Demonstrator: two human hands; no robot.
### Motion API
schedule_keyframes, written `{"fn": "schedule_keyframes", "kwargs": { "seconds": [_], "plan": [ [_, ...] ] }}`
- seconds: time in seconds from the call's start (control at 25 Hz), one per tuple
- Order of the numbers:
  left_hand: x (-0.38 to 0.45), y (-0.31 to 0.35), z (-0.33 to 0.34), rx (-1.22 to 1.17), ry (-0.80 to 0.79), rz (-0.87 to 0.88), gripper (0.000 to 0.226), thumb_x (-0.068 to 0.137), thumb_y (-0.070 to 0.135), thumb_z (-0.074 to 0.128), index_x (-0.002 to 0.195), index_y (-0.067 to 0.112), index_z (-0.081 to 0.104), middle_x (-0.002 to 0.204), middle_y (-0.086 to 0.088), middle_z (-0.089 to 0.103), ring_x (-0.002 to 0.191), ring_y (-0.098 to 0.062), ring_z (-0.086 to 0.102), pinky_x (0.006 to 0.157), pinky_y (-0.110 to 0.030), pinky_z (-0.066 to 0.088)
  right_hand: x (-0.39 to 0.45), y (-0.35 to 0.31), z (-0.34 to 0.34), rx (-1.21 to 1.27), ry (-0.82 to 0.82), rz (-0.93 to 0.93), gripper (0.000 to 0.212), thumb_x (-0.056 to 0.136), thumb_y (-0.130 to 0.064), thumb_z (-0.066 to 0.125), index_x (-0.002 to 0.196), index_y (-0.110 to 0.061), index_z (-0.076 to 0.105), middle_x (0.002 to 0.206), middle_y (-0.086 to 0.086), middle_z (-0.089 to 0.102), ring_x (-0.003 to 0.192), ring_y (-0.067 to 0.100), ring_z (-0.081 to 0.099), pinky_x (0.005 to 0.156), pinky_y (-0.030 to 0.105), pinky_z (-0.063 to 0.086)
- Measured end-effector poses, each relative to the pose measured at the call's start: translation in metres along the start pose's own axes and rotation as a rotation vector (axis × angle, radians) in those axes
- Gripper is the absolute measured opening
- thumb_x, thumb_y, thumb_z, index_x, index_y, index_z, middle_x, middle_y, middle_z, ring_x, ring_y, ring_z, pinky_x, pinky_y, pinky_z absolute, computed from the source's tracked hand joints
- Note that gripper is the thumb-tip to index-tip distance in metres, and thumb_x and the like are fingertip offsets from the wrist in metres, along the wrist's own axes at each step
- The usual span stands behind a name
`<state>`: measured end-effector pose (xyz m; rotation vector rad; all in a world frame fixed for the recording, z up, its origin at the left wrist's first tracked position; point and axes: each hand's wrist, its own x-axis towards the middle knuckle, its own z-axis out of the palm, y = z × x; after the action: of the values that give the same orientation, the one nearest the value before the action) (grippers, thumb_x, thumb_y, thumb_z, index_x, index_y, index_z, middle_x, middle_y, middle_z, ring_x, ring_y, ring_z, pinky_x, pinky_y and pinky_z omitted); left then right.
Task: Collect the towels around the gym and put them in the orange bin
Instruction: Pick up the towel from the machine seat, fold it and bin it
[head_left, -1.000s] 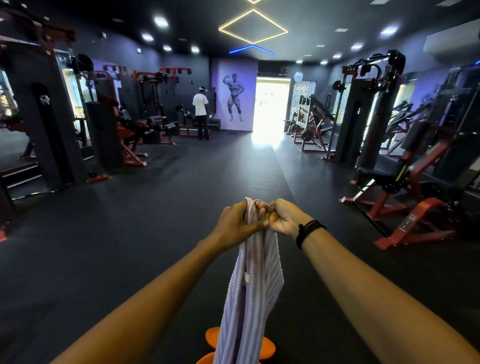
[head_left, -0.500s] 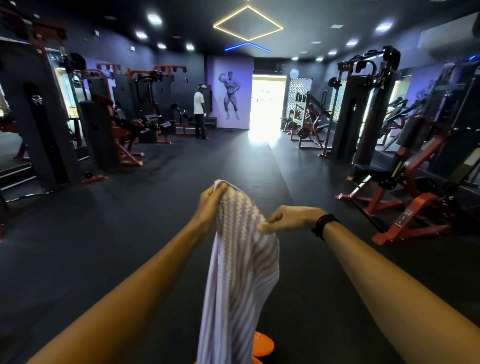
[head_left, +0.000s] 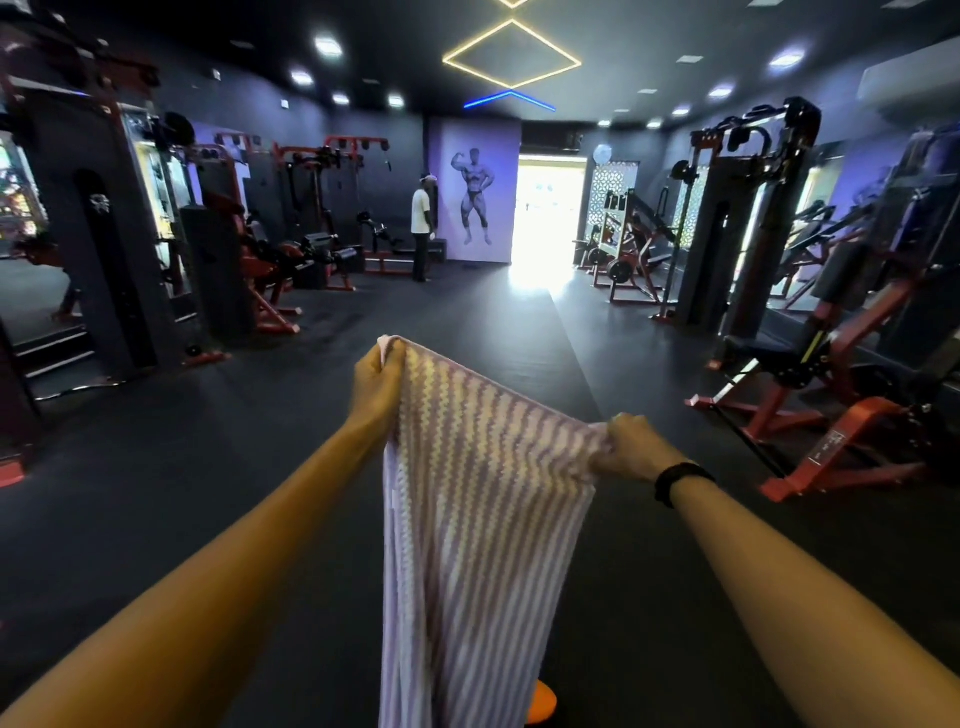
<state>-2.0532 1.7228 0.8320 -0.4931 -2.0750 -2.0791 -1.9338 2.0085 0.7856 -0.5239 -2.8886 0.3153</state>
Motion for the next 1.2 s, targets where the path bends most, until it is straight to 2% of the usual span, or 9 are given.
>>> {"fn": "schedule_keyframes", "kwargs": {
  "seconds": [0.12,0.24,0.48,0.6,0.76,0.84,0.96,1.04,1.2],
  "plan": [
    [0.009,-0.017,-0.013,0.127,0.139,0.031,0.020,0.100,0.020,0.044,0.099,0.010,0.062,0.089,-0.002,0.059,0.087,-0.012,0.051,0.072,-0.027,0.038,0.010,0.014,-0.003,0.504,0.559,-0.049,0.063,0.062,-0.063,0.075,0.058,-0.002,0.060,0.053,-0.001,0.046,0.056,0.008,0.043,0.049,0.033,0.030],
    [0.017,-0.023,-0.019,0.016,0.208,-0.019,0.017,0.098,0.011,0.042,0.095,0.010,0.059,0.080,0.002,0.056,0.082,-0.011,0.049,0.070,-0.027,0.040,0.015,0.011,-0.005,0.734,0.734,-0.071,0.062,0.058,-0.058,0.077,0.058,-0.002,0.049,0.053,0.003,0.043,0.055,0.010,0.035,0.050,0.031,0.027],
    [0.018,-0.021,-0.019,-0.139,0.270,-0.097,0.017,0.101,0.014,0.041,0.099,0.012,0.058,0.078,0.005,0.053,0.075,-0.006,0.048,0.070,-0.023,0.042,0.011,0.017,-0.006,0.645,0.105,-0.176,0.031,0.071,-0.025,0.083,0.070,-0.016,0.054,0.061,-0.004,0.045,0.055,0.005,0.039,0.053,0.026,0.032],
    [0.020,-0.033,-0.029,0.128,0.284,-0.012,0.027,0.100,0.025,0.045,0.092,0.006,0.062,0.078,-0.003,0.058,0.076,-0.014,0.053,0.068,-0.030,0.042,0.009,0.020,-0.002,0.722,0.357,-0.110,0.041,0.077,-0.038,0.073,0.055,-0.017,0.046,0.054,0.000,0.041,0.055,0.010,0.040,0.051,0.027,0.034],
    [0.024,-0.045,-0.036,0.624,0.148,0.015,0.040,0.099,0.042,0.039,0.095,0.012,0.065,0.099,-0.022,0.065,0.096,-0.042,0.060,0.077,-0.042,0.045,-0.001,0.013,0.001,0.923,0.333,-0.025,0.024,0.083,-0.006,0.071,0.068,-0.011,0.052,0.060,0.005,0.050,0.054,0.009,0.050,0.045,0.029,0.051],
    [0.026,-0.050,-0.041,0.789,0.020,-0.019,0.041,0.098,0.046,0.040,0.094,0.014,0.065,0.105,-0.023,0.065,0.099,-0.043,0.060,0.081,-0.043,0.048,-0.002,0.018,-0.003,0.812,0.277,-0.037,0.021,0.079,-0.008,0.075,0.068,-0.008,0.057,0.060,0.006,0.054,0.055,0.015,0.051,0.048,0.032,0.050],
    [0.023,-0.056,-0.046,0.982,-0.492,-0.264,0.038,0.097,0.043,0.047,0.081,0.011,0.062,0.083,-0.018,0.065,0.072,-0.031,0.066,0.060,-0.032,0.056,-0.012,0.025,-0.012,0.475,-0.223,0.016,0.017,0.078,-0.010,0.077,0.069,-0.002,0.064,0.058,0.005,0.057,0.054,0.017,0.058,0.044,0.024,0.049],
    [0.014,-0.039,-0.042,0.747,-0.642,-0.367,0.043,0.094,0.047,0.050,0.078,0.008,0.061,0.070,-0.013,0.059,0.052,-0.018,0.060,0.047,-0.027,0.053,-0.018,0.021,-0.026,0.433,-0.410,-0.013,0.016,0.078,-0.008,0.076,0.066,-0.010,0.065,0.058,0.004,0.058,0.058,0.022,0.060,0.043,0.024,0.050],
    [0.013,-0.011,-0.032,-0.285,-0.397,-0.273,0.047,0.079,0.060,0.059,0.104,0.020,0.063,0.082,0.003,0.072,0.070,-0.005,0.068,0.058,-0.025,0.056,-0.001,0.013,-0.059,1.233,-0.025,-0.118,0.051,0.064,-0.039,0.084,0.106,-0.017,0.065,0.098,-0.002,0.070,0.086,0.014,0.067,0.073,0.033,0.056]
  ]
}}
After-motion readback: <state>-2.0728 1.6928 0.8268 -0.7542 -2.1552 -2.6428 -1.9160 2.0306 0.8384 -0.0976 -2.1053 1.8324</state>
